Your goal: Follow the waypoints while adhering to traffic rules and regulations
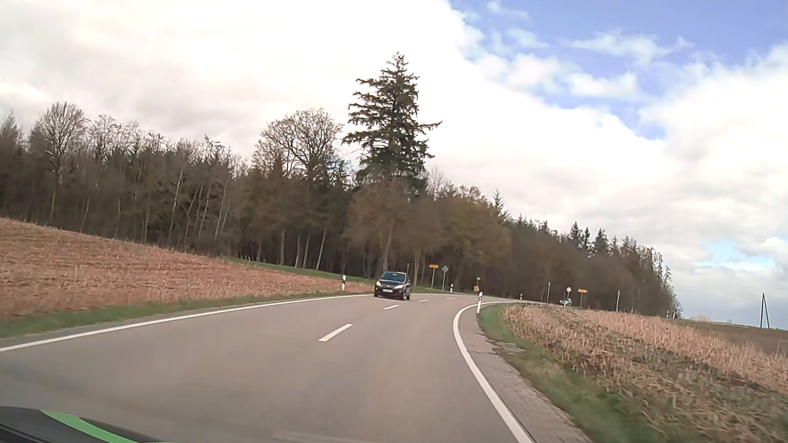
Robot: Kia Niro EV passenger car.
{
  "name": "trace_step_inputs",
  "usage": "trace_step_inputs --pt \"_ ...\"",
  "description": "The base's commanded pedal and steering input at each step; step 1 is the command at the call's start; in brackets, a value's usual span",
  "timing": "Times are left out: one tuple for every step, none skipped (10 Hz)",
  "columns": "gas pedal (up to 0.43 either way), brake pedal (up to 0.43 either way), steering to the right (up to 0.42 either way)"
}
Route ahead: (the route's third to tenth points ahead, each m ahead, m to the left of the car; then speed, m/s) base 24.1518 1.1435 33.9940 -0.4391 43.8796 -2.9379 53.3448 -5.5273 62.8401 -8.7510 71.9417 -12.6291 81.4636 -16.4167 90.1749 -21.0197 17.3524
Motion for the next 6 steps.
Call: trace_step_inputs --pt "0.197 0.000 0.033" --pt "0.209 0.000 0.033" --pt "0.209 0.000 0.033" --pt "0.209 0.000 0.029" --pt "0.209 0.000 0.029" --pt "0.209 0.000 0.029"
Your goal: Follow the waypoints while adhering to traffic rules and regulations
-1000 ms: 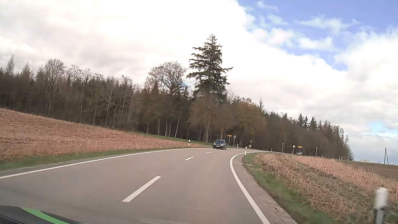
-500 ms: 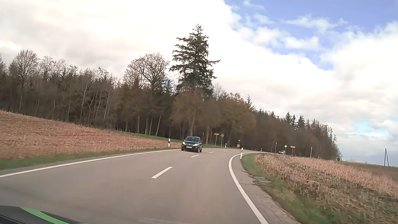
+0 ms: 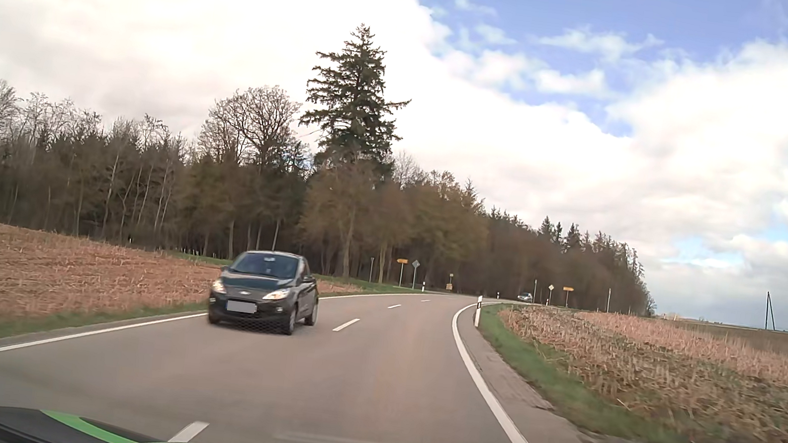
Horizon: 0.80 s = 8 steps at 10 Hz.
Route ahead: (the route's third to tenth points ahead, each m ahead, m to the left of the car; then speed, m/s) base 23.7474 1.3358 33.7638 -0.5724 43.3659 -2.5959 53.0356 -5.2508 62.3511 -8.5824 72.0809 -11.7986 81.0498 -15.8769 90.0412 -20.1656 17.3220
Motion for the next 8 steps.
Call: trace_step_inputs --pt "0.209 0.000 0.029" --pt "0.209 0.000 0.029" --pt "0.209 0.000 0.029" --pt "0.209 0.000 0.030" --pt "0.209 0.000 0.030" --pt "0.209 0.000 0.030" --pt "0.209 0.000 0.030" --pt "0.209 0.000 0.030"
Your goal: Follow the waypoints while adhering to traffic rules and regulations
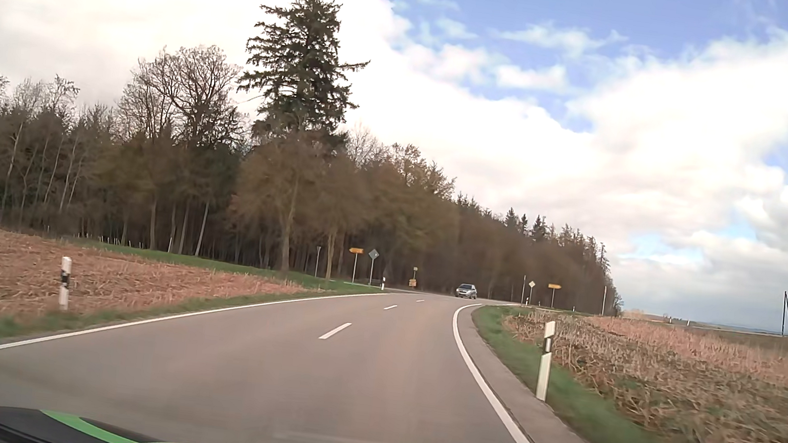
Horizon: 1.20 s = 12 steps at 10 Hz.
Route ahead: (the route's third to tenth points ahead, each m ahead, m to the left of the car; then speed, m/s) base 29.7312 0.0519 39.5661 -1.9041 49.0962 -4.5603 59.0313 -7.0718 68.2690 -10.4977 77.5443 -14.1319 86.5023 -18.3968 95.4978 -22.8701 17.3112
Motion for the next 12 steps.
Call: trace_step_inputs --pt "0.209 0.000 0.031" --pt "0.209 0.000 0.031" --pt "0.209 0.000 0.031" --pt "0.209 0.000 0.031" --pt "0.209 0.000 0.031" --pt "0.209 0.000 0.031" --pt "0.209 0.000 0.031" --pt "0.209 0.000 0.031" --pt "0.209 0.000 0.031" --pt "0.209 0.000 0.030" --pt "0.209 0.000 0.029" --pt "0.209 0.000 0.028"
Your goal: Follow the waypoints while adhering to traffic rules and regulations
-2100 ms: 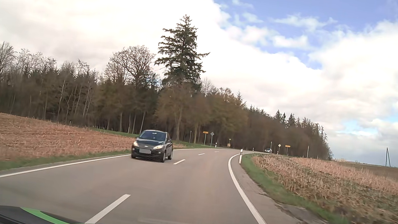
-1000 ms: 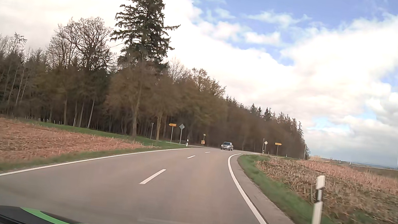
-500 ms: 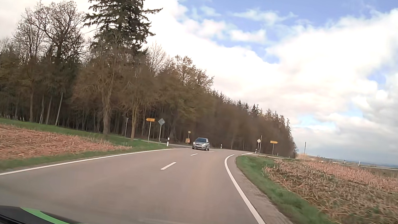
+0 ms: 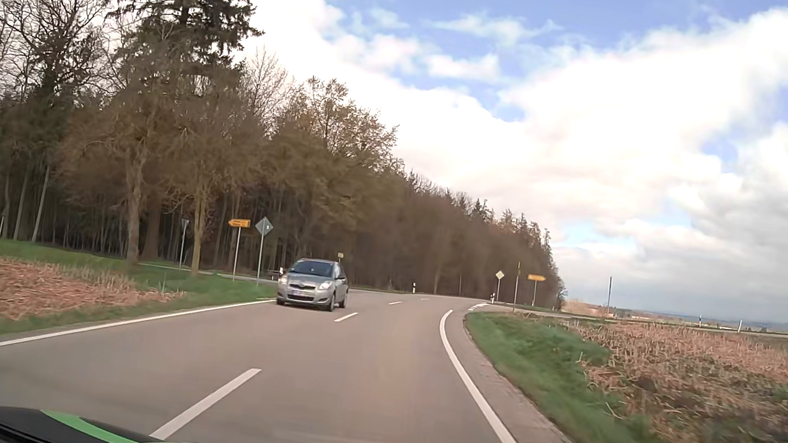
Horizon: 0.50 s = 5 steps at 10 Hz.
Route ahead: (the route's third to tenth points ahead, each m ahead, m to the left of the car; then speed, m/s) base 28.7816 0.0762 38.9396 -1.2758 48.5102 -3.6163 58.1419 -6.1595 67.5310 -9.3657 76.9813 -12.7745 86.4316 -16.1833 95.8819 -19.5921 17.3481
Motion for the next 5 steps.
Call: trace_step_inputs --pt "0.209 0.000 0.027" --pt "0.209 0.000 0.026" --pt "0.209 0.000 0.026" --pt "0.209 0.000 0.025" --pt "0.209 0.000 0.024"
